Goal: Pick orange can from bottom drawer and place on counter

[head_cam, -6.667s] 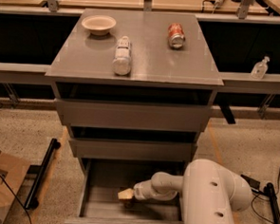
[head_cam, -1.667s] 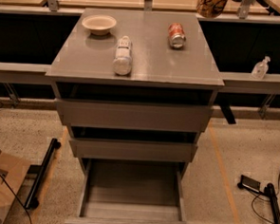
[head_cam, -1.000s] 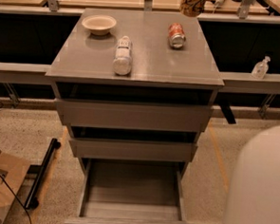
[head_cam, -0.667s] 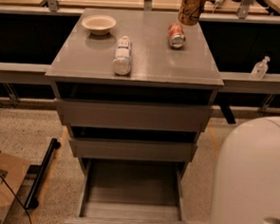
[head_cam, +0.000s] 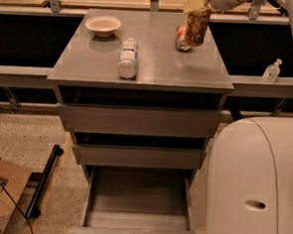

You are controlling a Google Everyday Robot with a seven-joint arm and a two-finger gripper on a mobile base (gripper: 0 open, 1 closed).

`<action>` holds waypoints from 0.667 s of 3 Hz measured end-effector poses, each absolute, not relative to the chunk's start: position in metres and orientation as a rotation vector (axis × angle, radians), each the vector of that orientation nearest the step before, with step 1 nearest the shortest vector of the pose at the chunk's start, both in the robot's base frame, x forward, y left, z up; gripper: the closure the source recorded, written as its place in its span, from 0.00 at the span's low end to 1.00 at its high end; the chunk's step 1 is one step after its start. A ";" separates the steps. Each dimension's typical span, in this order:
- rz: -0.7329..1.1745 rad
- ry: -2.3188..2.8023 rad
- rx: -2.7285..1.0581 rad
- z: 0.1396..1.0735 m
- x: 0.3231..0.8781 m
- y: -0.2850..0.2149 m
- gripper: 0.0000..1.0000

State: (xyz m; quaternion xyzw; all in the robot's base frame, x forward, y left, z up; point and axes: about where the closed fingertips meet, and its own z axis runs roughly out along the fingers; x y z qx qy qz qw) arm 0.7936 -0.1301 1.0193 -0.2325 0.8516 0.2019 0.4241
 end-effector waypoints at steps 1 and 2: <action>0.516 2.200 -0.568 0.982 0.804 -0.126 0.82; 0.541 2.262 -0.544 0.949 0.809 -0.125 0.59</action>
Offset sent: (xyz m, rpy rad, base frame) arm 0.0167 0.0009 -0.1077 0.0018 0.2103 -0.0402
